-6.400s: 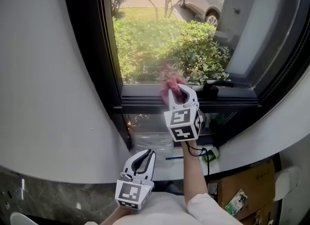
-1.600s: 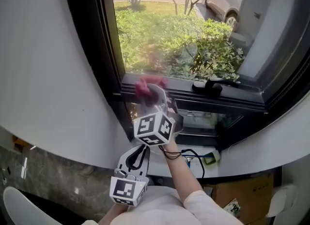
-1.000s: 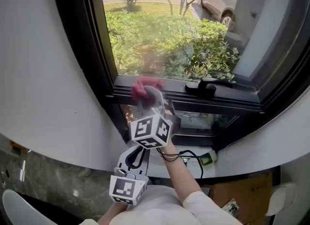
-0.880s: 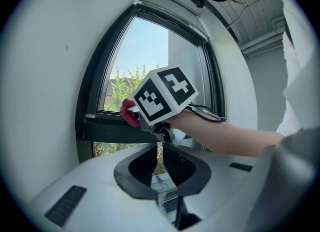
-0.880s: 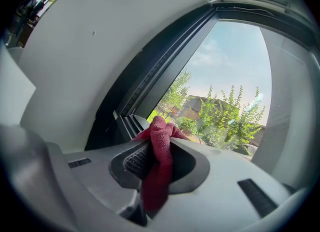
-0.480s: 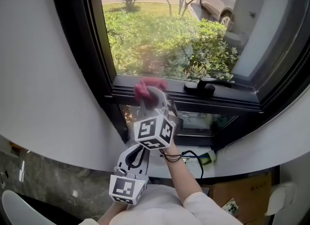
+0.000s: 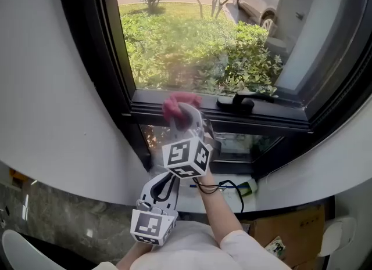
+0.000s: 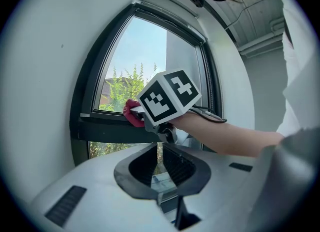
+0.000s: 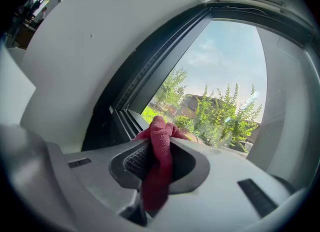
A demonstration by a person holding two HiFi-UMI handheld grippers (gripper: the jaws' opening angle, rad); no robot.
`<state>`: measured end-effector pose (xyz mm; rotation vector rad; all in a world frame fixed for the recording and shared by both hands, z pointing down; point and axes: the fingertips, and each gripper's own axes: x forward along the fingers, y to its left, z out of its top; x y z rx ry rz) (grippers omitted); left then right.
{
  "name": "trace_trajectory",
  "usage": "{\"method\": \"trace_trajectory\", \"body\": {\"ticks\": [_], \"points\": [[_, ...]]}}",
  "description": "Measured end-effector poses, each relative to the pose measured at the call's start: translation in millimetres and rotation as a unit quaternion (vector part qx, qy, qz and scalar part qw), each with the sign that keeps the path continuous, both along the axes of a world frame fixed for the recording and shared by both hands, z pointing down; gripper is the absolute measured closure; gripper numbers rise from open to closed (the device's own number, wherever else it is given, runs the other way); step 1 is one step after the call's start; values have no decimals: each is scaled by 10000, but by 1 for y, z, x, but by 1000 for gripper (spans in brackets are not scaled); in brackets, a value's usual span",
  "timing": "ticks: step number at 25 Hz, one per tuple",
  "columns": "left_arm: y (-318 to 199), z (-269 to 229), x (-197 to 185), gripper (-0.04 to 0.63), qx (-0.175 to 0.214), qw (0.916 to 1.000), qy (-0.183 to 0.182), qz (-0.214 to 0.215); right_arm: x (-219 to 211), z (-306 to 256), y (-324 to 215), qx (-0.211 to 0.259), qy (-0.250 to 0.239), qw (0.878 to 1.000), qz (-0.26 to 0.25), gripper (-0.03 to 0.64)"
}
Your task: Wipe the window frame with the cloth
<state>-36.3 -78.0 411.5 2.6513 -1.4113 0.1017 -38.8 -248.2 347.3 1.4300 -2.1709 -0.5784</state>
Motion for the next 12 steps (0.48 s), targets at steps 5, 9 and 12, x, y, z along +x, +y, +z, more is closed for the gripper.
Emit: {"method": "trace_trajectory", "body": {"ticks": [5, 9, 12], "points": [[2, -2, 4, 554, 8, 10000, -26, 33, 8, -1, 1, -2, -21, 10000, 57, 543], [4, -1, 7, 554, -5, 10000, -36, 58, 15, -1, 2, 2, -51, 9999, 98, 543], [5, -3, 12, 554, 6, 9999, -28, 104, 21, -1, 3, 10, -82, 9999, 142, 543]]}}
